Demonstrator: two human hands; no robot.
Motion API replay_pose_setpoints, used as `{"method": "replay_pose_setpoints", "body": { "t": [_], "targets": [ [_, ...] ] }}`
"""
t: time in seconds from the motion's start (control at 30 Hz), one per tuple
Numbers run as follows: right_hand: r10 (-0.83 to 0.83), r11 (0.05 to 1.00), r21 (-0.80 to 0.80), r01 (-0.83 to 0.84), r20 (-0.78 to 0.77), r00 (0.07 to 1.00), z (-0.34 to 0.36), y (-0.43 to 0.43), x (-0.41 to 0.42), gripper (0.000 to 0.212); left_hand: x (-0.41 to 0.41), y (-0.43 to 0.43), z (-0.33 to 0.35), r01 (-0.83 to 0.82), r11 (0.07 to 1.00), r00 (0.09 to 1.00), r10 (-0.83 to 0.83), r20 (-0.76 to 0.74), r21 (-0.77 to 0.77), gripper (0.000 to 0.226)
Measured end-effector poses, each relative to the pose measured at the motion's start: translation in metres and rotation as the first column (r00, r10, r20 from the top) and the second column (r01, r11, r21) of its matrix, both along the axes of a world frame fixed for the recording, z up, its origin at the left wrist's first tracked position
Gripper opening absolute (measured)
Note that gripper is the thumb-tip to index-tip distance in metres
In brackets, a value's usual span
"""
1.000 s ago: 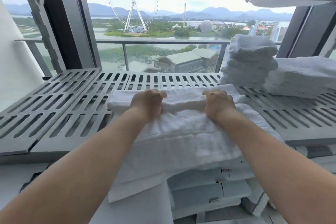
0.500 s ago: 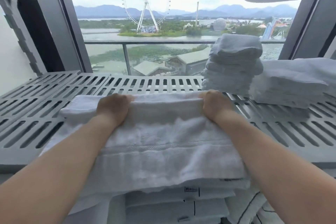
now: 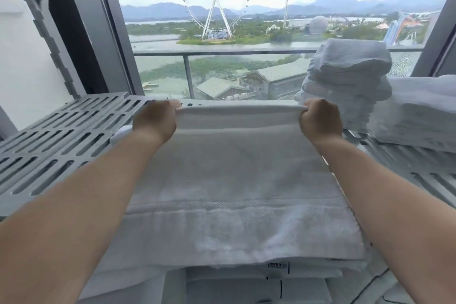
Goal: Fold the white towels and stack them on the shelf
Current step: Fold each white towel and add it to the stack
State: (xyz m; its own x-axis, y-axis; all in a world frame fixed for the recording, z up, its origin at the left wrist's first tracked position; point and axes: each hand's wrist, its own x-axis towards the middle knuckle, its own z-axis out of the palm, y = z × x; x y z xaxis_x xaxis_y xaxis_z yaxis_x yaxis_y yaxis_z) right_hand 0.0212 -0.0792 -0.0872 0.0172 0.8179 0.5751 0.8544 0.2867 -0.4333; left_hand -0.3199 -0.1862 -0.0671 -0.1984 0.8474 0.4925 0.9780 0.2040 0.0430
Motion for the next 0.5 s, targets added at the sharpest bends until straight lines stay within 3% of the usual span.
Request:
{"method": "replay_pose_setpoints", "body": {
  "t": [0.1, 0.27, 0.5],
  "targets": [
    [0.018, 0.998, 0.067, -0.01, -0.118, 0.993, 0.005, 0.003, -0.003, 0.017, -0.013, -0.004, 0.005, -0.037, 0.999, 0.999, 0.037, 0.011, 0.019, 0.031],
    [-0.004, 0.998, 0.056, 0.023, -0.315, 0.949, 0.002, 0.0, -0.01, 0.037, -0.024, -0.016, -0.006, -0.022, 0.999, 0.994, 0.018, 0.111, 0.035, 0.036],
    [-0.046, 0.994, -0.104, 0.023, -0.231, 0.972, 0.007, 0.005, -0.021, 0.022, -0.049, -0.018, 0.005, -0.177, 0.951, 0.984, 0.175, 0.031, 0.253, 0.017]
  ]
}}
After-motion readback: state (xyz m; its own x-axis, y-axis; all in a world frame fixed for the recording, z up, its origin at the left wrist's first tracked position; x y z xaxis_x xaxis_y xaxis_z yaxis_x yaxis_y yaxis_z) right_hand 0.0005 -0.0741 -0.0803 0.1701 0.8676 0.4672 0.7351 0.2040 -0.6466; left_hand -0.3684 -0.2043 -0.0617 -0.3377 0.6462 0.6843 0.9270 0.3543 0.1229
